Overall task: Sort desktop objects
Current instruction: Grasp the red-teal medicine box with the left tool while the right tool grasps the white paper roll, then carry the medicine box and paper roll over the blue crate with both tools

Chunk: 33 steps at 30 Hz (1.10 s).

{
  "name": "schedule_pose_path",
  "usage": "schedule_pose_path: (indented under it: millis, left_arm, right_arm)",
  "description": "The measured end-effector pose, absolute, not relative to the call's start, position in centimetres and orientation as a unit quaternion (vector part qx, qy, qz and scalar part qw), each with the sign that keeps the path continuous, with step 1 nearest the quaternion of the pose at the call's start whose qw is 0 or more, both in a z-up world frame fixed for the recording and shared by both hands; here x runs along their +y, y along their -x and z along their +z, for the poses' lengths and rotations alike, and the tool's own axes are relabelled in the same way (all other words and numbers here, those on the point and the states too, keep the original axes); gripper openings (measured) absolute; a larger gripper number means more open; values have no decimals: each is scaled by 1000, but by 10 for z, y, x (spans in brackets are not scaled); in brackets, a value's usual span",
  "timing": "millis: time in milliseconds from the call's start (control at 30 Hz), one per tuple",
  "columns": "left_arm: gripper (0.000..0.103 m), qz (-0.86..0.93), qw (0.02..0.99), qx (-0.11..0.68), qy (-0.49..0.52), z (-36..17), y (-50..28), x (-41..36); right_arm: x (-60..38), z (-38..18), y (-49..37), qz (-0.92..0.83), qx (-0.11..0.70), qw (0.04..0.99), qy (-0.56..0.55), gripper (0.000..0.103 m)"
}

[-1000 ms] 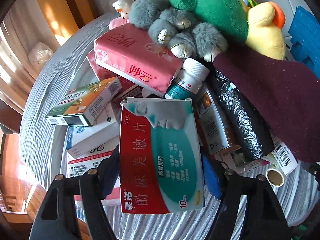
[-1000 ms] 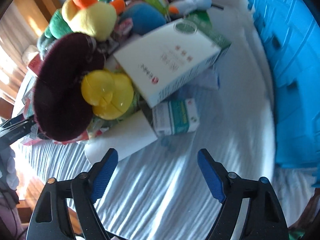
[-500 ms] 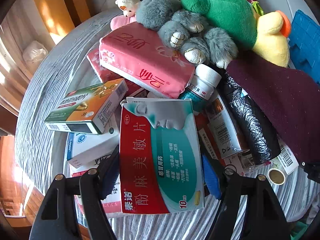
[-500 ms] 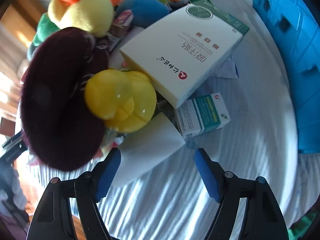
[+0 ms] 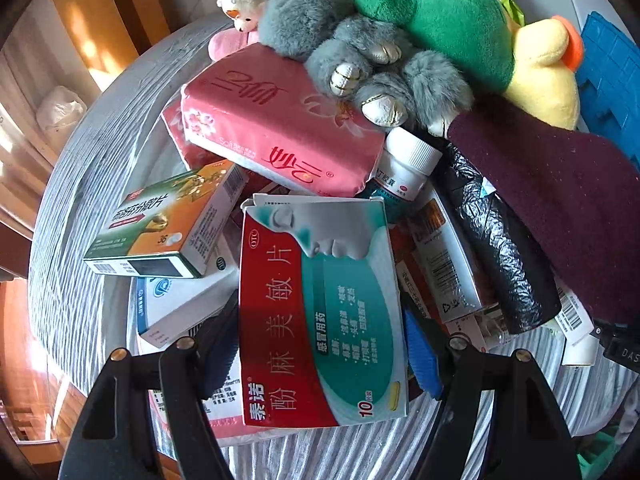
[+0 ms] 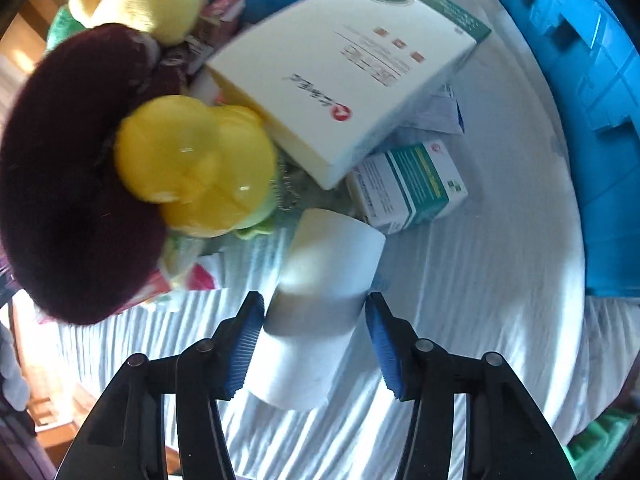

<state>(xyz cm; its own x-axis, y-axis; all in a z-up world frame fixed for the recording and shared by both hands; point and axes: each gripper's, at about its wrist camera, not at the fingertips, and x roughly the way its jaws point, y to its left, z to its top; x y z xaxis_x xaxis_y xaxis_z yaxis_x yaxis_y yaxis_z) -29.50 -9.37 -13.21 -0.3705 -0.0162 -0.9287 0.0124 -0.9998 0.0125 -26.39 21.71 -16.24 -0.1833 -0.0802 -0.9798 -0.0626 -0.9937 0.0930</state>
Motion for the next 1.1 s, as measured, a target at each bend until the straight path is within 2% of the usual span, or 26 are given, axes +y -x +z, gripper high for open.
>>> schedule_pose_path:
  millis: [200,367,767,833,1100]
  left_arm:
    - [72,-827,9,-2,-562,-127,292,-86]
    - [72,-847,12,2,-531,-104,280,-87]
    - [72,-908,2,-15,-419,-6,258,-58]
    - [72,-917,-10,-20,-398,12,255,-45]
    - [72,-945,-86,-44,-314,91,261,58]
  right_arm:
    - [217,-174,270,-769,-54,11,-637,50]
    - [211,-150,258,-791,-27,25,-611,50]
    - [210,-26,244,-877,-7,57,-478,49]
    - [221,-13,243,-890,-5,60,-453,49]
    - [274,100,241,-943,8,34,-331,49]
